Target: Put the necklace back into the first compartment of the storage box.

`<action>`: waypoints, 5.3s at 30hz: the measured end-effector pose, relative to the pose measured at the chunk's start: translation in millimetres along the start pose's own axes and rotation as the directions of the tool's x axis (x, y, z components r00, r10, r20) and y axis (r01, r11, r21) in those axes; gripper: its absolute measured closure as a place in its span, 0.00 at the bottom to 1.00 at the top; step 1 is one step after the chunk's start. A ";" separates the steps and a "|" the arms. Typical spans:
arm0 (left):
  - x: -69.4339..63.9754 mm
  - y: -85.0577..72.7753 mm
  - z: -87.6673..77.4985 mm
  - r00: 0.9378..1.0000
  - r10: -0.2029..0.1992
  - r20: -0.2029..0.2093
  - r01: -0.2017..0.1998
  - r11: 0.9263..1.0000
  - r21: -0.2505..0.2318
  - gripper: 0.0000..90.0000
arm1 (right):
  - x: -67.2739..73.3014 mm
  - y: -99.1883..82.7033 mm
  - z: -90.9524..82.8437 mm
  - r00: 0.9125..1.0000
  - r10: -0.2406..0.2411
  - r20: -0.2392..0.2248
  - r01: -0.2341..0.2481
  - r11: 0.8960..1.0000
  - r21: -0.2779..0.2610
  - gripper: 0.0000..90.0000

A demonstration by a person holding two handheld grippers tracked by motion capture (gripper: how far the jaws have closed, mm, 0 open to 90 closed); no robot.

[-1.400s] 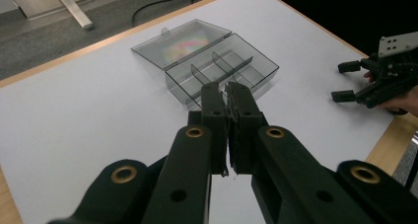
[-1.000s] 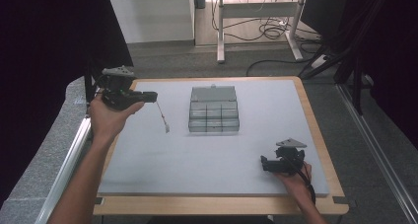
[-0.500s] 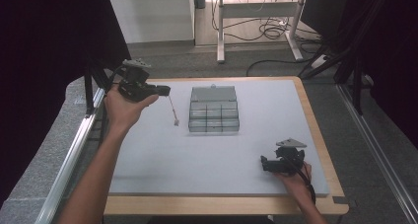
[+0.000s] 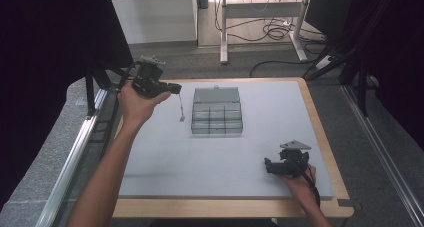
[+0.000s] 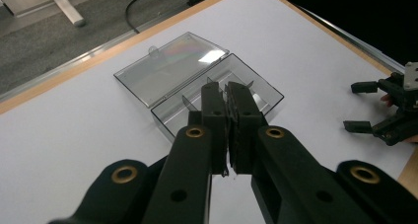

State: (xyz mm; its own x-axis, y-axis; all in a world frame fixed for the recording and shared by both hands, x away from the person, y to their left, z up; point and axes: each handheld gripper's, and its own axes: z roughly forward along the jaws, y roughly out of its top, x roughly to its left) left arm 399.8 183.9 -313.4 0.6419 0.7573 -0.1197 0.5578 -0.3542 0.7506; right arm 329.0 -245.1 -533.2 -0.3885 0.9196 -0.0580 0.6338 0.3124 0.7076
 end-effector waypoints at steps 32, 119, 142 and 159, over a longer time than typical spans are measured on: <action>15.6 26.0 61.2 0.999 -0.027 -0.044 0.030 0.998 0.055 0.98 | 0.1 -0.1 0.1 1.000 0.001 0.000 -0.001 1.000 -0.001 0.02; 29.6 -56.6 175.5 0.999 -0.047 -0.019 0.049 0.993 0.110 0.69 | -0.2 -0.3 0.0 1.000 -0.003 0.001 0.003 1.000 -0.002 0.03; 20.2 -179.1 59.1 0.996 -0.072 0.058 0.071 0.997 0.020 0.46 | 0.1 -0.4 0.0 1.000 -0.003 0.005 0.003 1.000 -0.001 0.02; 18.0 -243.1 30.0 0.988 -0.137 0.066 0.136 0.990 0.023 0.42 | 0.3 -0.1 -0.1 1.000 0.000 0.004 0.000 1.000 0.001 0.02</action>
State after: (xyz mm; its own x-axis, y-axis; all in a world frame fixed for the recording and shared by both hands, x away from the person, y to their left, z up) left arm 291.5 267.2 -517.5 0.5924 0.7611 -0.2642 0.6518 -0.2601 0.7124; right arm 328.7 -244.9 -533.2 -0.3858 0.9206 -0.0611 0.6341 0.3127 0.7072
